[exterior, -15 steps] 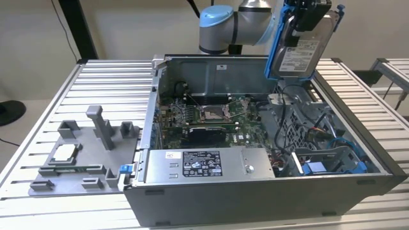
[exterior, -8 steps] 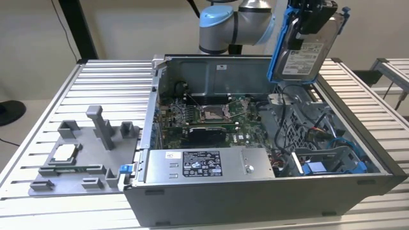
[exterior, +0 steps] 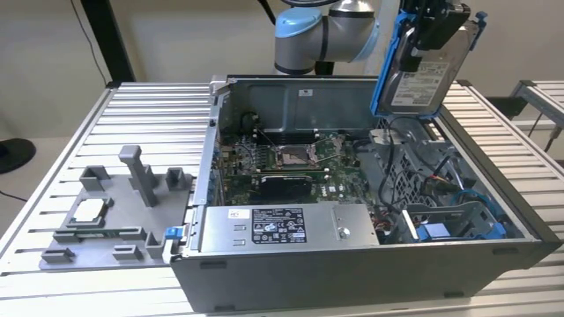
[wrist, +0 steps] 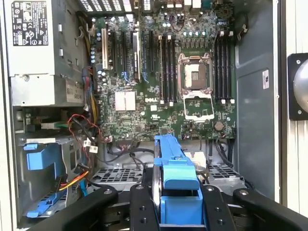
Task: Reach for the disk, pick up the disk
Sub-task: 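Pick up the disk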
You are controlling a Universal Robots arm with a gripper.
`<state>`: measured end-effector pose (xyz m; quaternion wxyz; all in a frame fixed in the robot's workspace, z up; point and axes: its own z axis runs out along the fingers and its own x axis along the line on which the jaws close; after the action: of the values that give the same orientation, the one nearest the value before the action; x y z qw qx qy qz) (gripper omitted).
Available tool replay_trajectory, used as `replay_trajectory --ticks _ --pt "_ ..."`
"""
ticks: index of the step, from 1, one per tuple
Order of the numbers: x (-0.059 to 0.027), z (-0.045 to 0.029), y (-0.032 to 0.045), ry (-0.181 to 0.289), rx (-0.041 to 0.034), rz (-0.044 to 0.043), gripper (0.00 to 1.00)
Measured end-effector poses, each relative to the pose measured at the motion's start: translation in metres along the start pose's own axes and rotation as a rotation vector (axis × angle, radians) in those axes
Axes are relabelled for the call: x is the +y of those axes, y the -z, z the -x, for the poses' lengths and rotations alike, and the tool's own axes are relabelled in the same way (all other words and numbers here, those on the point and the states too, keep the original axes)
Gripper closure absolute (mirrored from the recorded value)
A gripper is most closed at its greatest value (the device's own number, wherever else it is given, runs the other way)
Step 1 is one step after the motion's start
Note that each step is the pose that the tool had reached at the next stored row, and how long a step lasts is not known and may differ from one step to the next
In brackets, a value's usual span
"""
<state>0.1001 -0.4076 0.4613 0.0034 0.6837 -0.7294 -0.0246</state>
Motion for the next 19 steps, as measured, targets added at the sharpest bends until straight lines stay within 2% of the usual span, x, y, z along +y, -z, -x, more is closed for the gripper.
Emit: replay_trajectory --ticks 19 --pt "-0.0003 -0.0043 0.0002 0.0 0.0001 0.0 1.0"
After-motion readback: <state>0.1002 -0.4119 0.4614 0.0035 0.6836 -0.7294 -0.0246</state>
